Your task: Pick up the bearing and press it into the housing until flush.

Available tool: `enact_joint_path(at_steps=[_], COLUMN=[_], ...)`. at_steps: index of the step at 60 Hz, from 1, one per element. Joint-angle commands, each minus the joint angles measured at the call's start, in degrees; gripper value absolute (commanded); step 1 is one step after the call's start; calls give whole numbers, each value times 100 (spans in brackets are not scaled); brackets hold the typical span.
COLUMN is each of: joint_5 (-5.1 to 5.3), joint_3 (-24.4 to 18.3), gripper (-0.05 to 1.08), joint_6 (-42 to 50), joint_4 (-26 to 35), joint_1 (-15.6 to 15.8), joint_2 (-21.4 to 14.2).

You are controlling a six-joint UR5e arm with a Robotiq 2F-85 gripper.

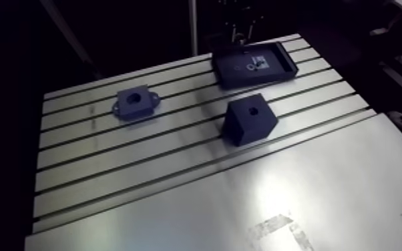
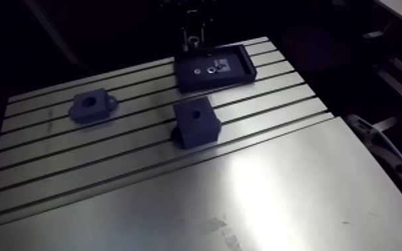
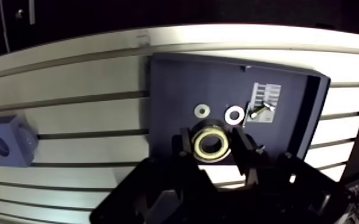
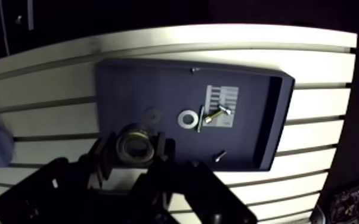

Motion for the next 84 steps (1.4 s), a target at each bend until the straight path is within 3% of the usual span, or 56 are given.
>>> enact_joint_path(at_steps=[1,16,42,63,71,84], joint_5=[3,30,170,214,283,275], joint_3=[-22,-8,274,565,599,660], gripper=[63,65,65,65,65,65], joint_6=[52,273,578,766,906,996], joint_4=[265,446,375,6,-3,-11], joint_1=[437,992,1557,1754,1810,1913], joint_2=[-409,-596,-776,-785,-769,-743])
